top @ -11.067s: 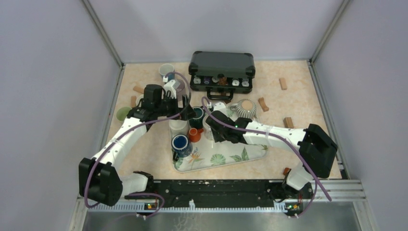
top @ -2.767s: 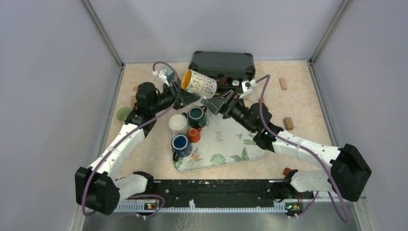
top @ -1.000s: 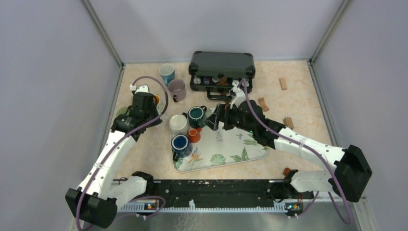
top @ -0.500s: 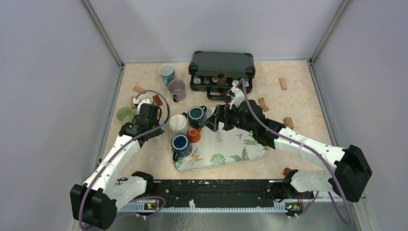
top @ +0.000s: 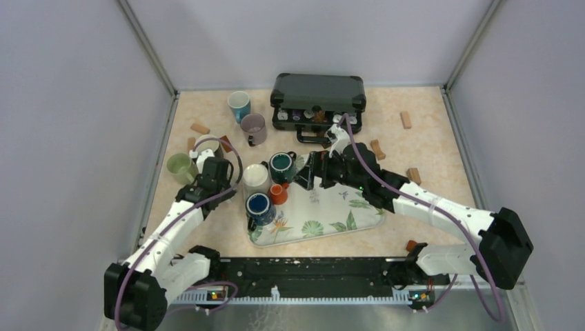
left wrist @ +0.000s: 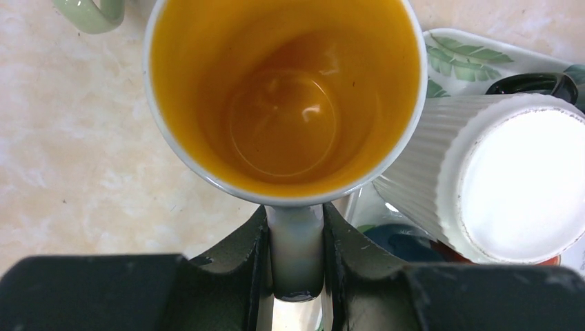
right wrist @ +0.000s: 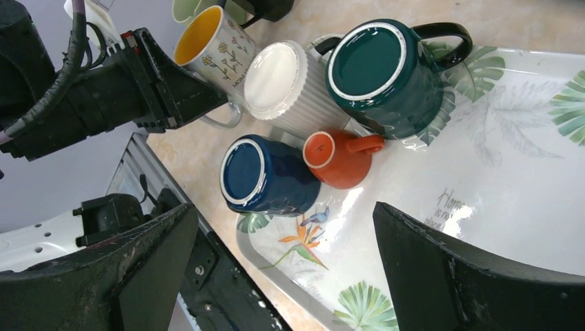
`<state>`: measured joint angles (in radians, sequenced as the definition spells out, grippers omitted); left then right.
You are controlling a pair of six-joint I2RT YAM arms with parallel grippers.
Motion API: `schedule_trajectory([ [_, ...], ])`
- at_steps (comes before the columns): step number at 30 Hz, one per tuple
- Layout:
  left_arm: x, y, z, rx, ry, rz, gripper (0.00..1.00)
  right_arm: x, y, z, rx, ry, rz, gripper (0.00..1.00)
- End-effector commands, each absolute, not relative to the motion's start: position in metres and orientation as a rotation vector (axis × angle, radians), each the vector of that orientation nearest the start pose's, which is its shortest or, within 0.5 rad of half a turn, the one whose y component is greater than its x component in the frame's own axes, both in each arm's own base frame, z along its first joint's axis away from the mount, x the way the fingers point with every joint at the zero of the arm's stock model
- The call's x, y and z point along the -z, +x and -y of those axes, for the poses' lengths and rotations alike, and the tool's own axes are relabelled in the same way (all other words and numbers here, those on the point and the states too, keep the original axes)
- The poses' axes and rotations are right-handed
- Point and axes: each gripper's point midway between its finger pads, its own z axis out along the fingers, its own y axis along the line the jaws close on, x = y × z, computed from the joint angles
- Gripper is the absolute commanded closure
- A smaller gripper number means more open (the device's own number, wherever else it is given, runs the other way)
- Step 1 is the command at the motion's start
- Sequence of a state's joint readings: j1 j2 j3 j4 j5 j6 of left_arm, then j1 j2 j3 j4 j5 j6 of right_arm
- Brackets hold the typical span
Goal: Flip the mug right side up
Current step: Place the cup at the corner of the board.
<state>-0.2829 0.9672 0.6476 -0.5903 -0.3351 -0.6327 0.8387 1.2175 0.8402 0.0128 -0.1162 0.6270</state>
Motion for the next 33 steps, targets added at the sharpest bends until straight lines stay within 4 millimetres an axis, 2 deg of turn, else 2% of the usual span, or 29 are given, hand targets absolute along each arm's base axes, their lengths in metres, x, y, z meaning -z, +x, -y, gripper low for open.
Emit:
schedule_trajectory([
  [1, -0.119, 0.277, 0.038, 0.077, -0.606, -2.160, 1.00, -0.228, 0.240, -0.327, -1.065, -0.316, -2.010, 0.01],
  [8, -0.107, 0.274, 0.041, 0.091, -0.596, -2.189, 1.00, -0.220, 0.240, -0.324, -1.042, -0.311, -2.026, 0.01],
  [12, -0.102, 0.273, 0.044, 0.106, -0.589, -2.199, 0.90, -0.217, 0.241, -0.320, -1.019, -0.309, -2.034, 0.01],
  [18, -0.105, 0.271, 0.049, 0.130, -0.559, -2.225, 0.70, -0.214, 0.241, -0.318, -1.005, -0.301, -2.041, 0.01],
  [24, -0.106, 0.268, 0.055, 0.159, -0.533, -2.256, 0.57, -0.212, 0.238, -0.315, -0.993, -0.301, -2.069, 0.01],
  [33, -0.122, 0.270, 0.062, 0.210, -0.521, -2.248, 0.34, -0.215, 0.236, -0.310, -0.984, -0.303, -2.062, 0.01],
])
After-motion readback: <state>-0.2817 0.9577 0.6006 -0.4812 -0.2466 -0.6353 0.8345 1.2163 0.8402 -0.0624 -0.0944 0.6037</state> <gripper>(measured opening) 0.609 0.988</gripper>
